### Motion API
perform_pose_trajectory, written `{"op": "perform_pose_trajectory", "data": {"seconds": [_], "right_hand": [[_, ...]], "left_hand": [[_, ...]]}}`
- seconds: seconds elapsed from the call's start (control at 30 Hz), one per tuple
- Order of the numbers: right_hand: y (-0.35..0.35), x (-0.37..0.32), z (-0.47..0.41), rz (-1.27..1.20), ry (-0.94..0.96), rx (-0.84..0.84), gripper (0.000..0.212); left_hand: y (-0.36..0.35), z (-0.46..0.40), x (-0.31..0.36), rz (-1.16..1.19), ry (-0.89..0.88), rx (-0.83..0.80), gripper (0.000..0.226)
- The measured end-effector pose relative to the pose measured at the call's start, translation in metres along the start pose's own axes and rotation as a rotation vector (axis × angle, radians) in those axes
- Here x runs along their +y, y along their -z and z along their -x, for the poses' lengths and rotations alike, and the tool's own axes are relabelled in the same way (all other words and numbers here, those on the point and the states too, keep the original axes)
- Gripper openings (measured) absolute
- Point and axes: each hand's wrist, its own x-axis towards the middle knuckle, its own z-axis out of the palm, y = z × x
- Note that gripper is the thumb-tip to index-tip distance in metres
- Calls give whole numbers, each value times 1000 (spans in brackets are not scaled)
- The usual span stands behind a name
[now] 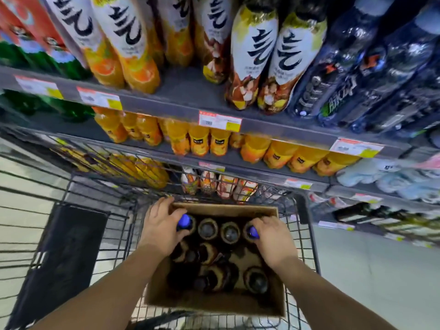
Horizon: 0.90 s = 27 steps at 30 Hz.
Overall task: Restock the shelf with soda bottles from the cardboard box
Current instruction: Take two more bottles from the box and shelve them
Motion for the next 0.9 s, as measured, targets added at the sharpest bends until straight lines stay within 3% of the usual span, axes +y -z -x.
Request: {"op": "perform_pose_trajectory", "data": {"seconds": [0.2,0.4,0.67,0.9], "right_hand": [[6,-1,1,-47,0,-12,31],[29,-6,8,-112,-33,-15,34],[106,-12,42,67,-39,81,35],[217,11,126,-363,-177,229,26]], "left_hand": [[-8,-7,1,155,90,99,48],[16,2,5,74,33,138,48],[136,19,55,-178,-219,45,36],[268,43,167,-274,-438,124,27]]}}
